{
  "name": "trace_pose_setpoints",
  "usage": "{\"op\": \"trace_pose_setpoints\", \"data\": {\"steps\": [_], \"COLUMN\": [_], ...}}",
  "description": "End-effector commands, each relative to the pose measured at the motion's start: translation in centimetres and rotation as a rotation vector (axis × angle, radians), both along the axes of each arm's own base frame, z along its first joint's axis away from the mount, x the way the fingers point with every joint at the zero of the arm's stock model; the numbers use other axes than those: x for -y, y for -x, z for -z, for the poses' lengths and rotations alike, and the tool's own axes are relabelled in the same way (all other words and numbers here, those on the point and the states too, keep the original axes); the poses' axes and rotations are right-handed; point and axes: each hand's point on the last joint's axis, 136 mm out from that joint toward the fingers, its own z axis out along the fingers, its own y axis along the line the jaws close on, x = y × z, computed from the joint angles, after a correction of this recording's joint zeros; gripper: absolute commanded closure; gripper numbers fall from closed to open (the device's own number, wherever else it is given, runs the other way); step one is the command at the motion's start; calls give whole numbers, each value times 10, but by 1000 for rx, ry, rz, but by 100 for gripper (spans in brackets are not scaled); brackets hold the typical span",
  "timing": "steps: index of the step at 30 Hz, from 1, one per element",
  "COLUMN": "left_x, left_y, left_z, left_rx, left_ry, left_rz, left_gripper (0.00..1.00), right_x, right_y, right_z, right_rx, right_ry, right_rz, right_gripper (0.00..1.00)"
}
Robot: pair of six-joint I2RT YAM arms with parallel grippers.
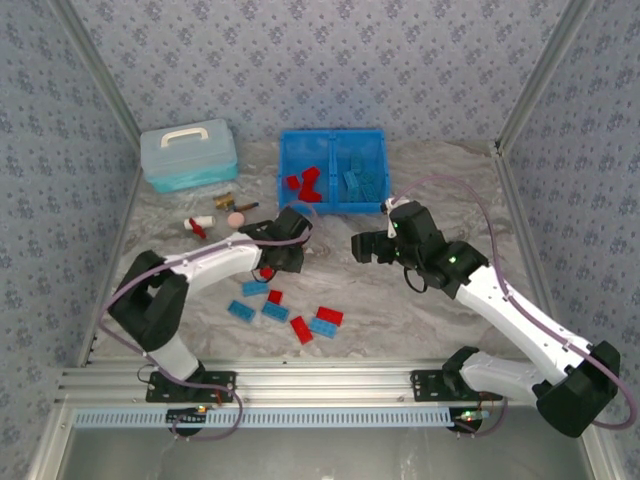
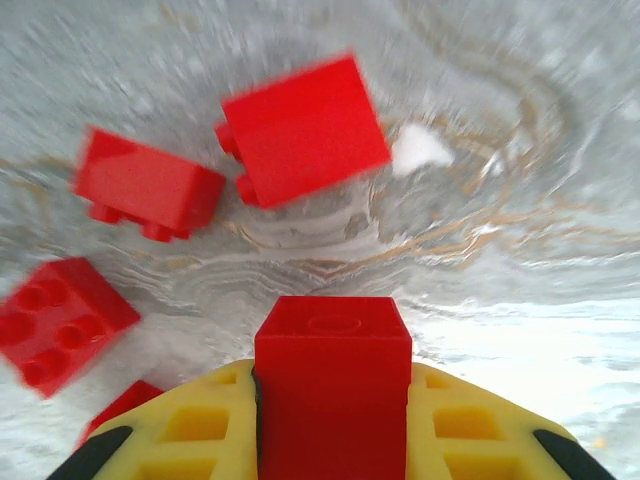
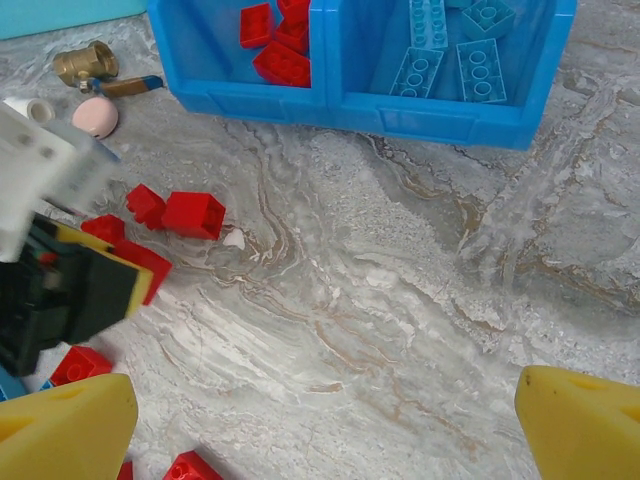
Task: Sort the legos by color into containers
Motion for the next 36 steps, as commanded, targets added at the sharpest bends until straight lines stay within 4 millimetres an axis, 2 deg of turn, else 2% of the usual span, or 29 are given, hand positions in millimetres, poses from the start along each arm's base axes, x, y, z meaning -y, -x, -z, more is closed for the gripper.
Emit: {"op": "trace_pose_setpoints", "data": {"steps": [1,5,9,12,15,17,21,24,26,28,32,36], "left_x": [2,0,17,27,35,42,61,66,67,66,61,45], "left_y": [-36,-89,-146,-181,-207,-217,-221,-221,-219,-216,-204,-172], "left_z": [-77,-113,-130,-127,-114,-106,-79,-70,-72,-79,-115,-157], "left_rx": [224,342,405,412,397,375,316,298,291,292,340,383], "left_ry": [17,-22,14,-21,-27,-27,17,49,64,72,105,157], "left_rz": [-32,-84,-85,-99,-110,-108,-60,-59,-55,-55,-35,-16], "left_gripper": [79,80,80,79,77,75,71,62,56,53,47,44], "right_x": [5,3,4,10,17,20,27,27,26,24,20,5], "right_y": [0,0,2,7,14,19,26,28,28,27,24,22], "right_z": [-15,-17,-18,-21,-23,-24,-23,-24,-27,-31,-32,-23], "right_rx": [25,19,11,18,27,27,16,19,24,30,31,12], "right_ry": [-24,-48,-67,-75,-85,-86,-73,-80,-86,-94,-94,-62], "right_rz": [22,32,46,65,73,71,77,76,73,65,55,-8], "right_gripper": [1,0,0,0,0,0,0,0,0,0,0,0]}}
